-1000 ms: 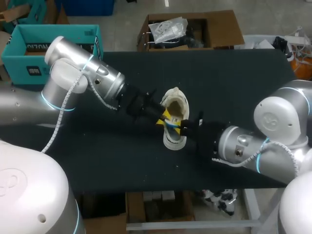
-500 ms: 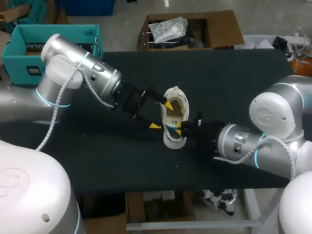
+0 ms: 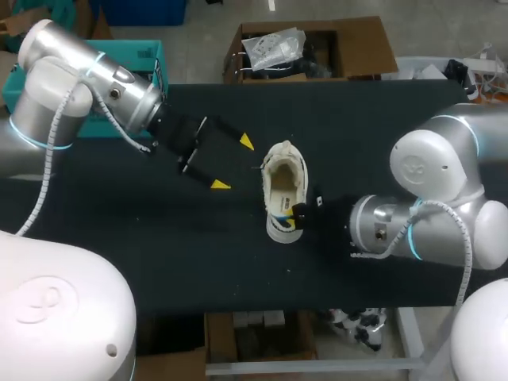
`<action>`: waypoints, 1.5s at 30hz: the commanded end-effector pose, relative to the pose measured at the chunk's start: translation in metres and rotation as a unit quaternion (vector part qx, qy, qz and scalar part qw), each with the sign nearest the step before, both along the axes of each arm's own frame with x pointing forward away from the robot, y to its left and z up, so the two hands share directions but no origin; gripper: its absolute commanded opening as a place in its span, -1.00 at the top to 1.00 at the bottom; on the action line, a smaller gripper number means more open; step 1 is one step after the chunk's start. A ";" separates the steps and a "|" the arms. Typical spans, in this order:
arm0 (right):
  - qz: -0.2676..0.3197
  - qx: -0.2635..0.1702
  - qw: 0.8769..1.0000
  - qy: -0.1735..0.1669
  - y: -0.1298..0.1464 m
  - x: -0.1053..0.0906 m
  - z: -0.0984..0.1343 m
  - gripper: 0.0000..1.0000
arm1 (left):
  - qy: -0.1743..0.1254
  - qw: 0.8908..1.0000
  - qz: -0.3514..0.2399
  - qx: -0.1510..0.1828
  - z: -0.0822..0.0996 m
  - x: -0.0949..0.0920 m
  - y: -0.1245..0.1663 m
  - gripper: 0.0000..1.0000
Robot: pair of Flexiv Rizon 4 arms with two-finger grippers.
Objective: Open the shoe tongue, take the insole out of the shoe, put the insole back into the shoe, and pack the shoe into the shoebox
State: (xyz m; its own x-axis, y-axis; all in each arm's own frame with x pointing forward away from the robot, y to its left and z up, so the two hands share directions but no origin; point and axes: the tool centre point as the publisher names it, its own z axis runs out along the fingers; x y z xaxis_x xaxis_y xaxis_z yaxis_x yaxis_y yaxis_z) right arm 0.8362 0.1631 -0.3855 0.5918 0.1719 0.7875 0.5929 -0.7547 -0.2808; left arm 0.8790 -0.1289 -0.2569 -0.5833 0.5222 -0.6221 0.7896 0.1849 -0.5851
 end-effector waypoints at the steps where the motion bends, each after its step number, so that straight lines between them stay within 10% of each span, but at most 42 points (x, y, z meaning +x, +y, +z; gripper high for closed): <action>1: -0.007 -0.002 1.000 0.000 0.000 0.000 -0.003 0.26 | -0.002 1.000 0.025 0.013 0.005 -0.008 0.014 -1.00; 3: -0.019 0.004 1.000 -0.004 -0.007 -0.004 0.004 0.00 | 0.003 0.999 0.031 0.025 0.006 -0.007 0.020 -1.00; 14: -0.032 -0.009 0.998 -0.048 -0.023 -0.025 0.061 0.05 | -0.021 0.984 0.065 0.163 0.030 0.023 0.075 -1.00; 18: -0.014 0.001 0.998 -0.064 -0.011 -0.025 0.073 0.80 | -0.021 0.984 0.065 0.163 0.030 0.023 0.075 -1.00; 26: 0.017 0.012 0.998 -0.059 0.016 -0.014 0.052 1.00 | -0.009 0.981 0.092 0.173 0.032 0.023 0.075 -1.00; 31: 0.022 0.013 0.998 -0.053 0.028 -0.010 0.042 1.00 | 0.031 0.946 0.192 0.258 0.035 0.028 0.083 -1.00; 45: 0.022 -0.014 0.999 -0.035 0.036 -0.001 0.021 1.00 | 0.031 0.946 0.192 0.258 0.035 0.028 0.083 -1.00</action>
State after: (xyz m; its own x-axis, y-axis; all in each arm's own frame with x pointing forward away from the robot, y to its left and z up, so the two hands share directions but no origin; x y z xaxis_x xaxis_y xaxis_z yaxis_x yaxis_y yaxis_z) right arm 0.8289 0.1928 -0.3551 0.5242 0.2172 0.8234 0.6502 -0.7265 -0.2223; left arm 0.9099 -0.0466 -0.2218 -0.8186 0.4918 -0.2965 0.5737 0.7242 -0.3827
